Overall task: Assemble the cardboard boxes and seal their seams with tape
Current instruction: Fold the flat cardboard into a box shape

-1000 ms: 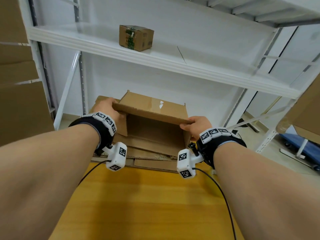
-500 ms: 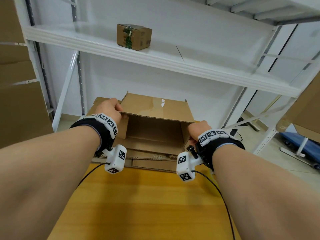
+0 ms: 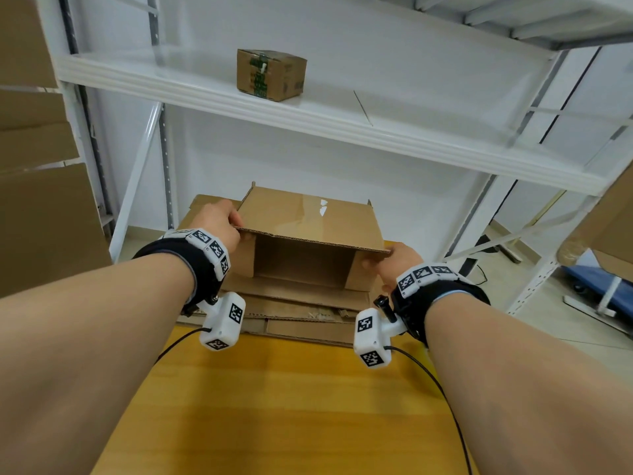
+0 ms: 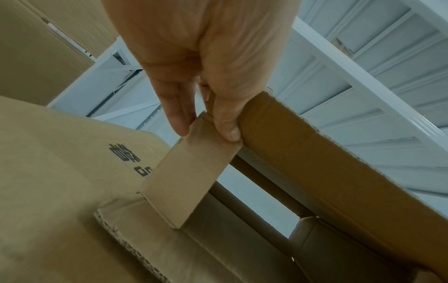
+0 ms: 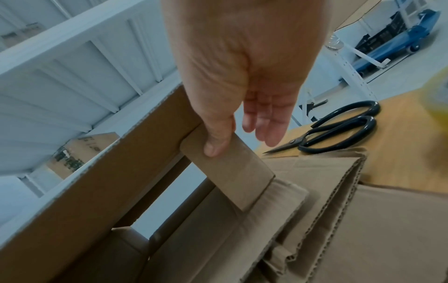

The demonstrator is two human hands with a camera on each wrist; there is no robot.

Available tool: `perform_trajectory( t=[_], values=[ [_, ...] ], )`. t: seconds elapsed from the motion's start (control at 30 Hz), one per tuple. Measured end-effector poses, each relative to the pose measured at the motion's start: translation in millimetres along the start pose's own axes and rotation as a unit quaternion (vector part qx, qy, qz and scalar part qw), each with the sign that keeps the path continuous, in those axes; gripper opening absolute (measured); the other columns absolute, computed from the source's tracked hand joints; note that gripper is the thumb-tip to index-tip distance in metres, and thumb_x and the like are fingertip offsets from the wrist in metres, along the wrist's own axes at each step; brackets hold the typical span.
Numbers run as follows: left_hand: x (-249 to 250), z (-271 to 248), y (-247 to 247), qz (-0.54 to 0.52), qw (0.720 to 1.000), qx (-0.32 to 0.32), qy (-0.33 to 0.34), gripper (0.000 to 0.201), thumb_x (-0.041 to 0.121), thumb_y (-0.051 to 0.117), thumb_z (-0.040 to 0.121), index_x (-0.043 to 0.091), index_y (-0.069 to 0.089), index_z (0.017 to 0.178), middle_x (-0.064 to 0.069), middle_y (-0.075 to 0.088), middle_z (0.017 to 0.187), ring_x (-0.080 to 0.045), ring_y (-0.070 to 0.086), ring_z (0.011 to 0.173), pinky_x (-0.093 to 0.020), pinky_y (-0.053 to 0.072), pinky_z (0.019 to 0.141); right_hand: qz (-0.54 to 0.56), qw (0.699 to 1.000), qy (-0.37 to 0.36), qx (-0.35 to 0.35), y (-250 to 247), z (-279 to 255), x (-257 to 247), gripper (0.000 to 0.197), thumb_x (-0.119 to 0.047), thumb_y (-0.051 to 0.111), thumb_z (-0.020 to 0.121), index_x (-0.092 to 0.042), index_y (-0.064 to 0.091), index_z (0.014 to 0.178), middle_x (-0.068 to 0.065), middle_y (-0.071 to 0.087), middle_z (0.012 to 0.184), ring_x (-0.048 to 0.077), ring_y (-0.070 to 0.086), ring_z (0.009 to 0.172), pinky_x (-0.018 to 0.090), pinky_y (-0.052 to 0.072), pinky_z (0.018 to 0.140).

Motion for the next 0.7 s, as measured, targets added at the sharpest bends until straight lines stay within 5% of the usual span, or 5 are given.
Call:
perform_trajectory(
  t=[0.1,0.2,0.33,0.6,0.7],
  values=[
    [4.7,-3.9,12.4,0.04,0.998,-0.033,0.018,0.035,0.0,0.058,0.083,0.03,0.057,0.102,-0.003,0.045,0.126,-0.017,0.052,0.073,-0.025,0.045,0.056,0.008,0.999,-0.013,0.031,0.3,3.5,4.6,0.048,-0.016,0.065,0.091,-0.035,0.035,0.124,0.01,0.066,0.088,0.031,0.071,0.076,0.049,0.062,0.072],
    [-2.0,-10.3,23.5,0.067,0.996,-0.056,0.013,0.051,-0.001,0.056,0.084,0.036,0.048,0.119,-0.003,0.036,0.139,-0.02,0.056,0.071,-0.023,0.041,0.049,-0.015,0.998,-0.049,0.034,6.4,6.3,4.0,0.058,0.001,0.048,0.089,-0.038,0.027,0.126,0.013,0.064,0.08,0.03,0.066,0.065,0.043,0.06,0.063],
    [-6.7,-15.9,29.4,0.045,0.996,-0.08,0.012,0.051,-0.008,0.048,0.083,0.028,0.04,0.117,-0.012,0.059,0.1,-0.027,0.06,0.07,-0.035,0.048,0.055,-0.054,0.995,-0.073,0.047,5.1,4.1,1.9,0.048,0.007,0.039,0.087,-0.03,0.034,0.117,0.006,0.049,0.072,0.023,0.048,0.055,0.032,0.04,0.048],
    [-2.1,-5.8,22.2,0.066,0.994,-0.085,0.037,0.042,-0.007,0.045,0.082,0.031,0.044,0.1,0.0,0.062,0.11,-0.023,0.062,0.077,-0.031,0.048,0.06,-0.102,0.993,-0.056,0.033,1.7,11.5,-4.7,0.038,0.007,0.048,0.087,-0.026,0.045,0.106,0.008,0.056,0.088,0.023,0.057,0.068,0.033,0.049,0.054],
    [-7.0,-4.7,16.8,0.071,0.995,-0.067,0.019,0.037,-0.003,0.047,0.083,0.032,0.047,0.097,0.0,0.063,0.101,-0.021,0.061,0.07,-0.028,0.046,0.056,-0.084,0.995,-0.043,0.043,0.0,8.8,-8.4,0.032,0.002,0.045,0.086,-0.028,0.047,0.099,0.01,0.059,0.091,0.03,0.066,0.08,0.042,0.06,0.071]
  ],
)
Point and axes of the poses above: each hand's wrist, its own z-axis towards the middle knuckle, its own y-axis out of the palm, x = y × z, the point moved 9 cm from there along z, towards the middle knuckle
